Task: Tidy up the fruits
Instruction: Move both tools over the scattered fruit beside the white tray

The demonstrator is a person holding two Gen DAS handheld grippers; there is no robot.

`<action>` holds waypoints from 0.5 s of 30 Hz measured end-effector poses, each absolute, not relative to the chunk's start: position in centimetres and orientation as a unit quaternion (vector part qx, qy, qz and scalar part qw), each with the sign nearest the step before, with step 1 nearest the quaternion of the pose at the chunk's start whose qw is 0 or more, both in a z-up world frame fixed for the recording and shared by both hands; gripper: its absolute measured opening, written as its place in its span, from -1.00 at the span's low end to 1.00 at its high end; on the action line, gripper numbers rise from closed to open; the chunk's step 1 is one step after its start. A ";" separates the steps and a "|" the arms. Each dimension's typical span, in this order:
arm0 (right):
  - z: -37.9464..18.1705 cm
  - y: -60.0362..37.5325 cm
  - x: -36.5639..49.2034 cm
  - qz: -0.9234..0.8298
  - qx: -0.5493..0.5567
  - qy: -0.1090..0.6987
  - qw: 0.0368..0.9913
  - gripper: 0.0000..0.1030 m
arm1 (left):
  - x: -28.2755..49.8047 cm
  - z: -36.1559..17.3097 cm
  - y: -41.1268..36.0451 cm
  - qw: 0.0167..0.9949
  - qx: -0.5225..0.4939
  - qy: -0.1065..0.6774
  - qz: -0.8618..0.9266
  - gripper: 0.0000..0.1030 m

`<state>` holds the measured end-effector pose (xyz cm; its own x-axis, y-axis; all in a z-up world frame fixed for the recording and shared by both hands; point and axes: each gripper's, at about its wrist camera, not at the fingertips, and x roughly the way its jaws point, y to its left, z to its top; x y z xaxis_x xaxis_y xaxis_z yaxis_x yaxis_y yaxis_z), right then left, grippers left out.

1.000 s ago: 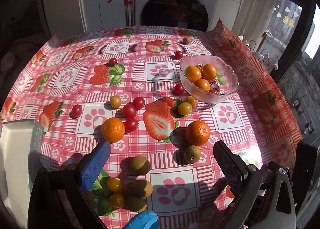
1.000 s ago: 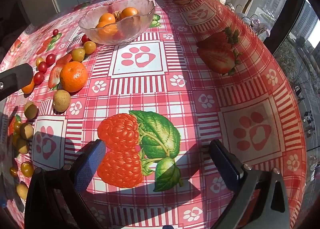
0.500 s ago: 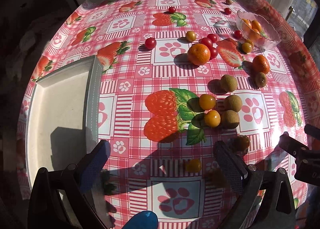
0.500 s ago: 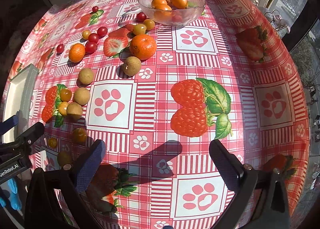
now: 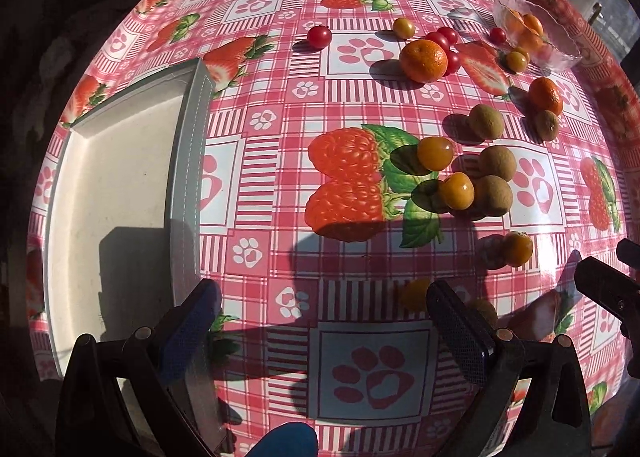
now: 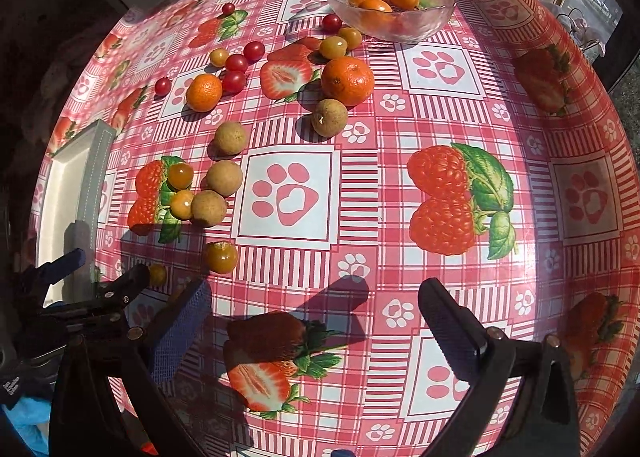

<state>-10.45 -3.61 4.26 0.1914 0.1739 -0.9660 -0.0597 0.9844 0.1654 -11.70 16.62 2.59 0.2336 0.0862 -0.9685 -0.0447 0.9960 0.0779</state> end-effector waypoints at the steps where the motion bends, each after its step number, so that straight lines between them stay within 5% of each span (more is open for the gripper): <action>1: 4.2 -3.5 -10.4 0.076 0.044 0.634 0.768 1.00 | -11.7 2.5 16.7 0.785 0.015 0.618 0.042 1.00; 15: 4.0 -3.2 -10.2 0.083 0.049 0.646 0.757 1.00 | -11.6 2.5 16.1 0.787 0.016 0.616 0.028 1.00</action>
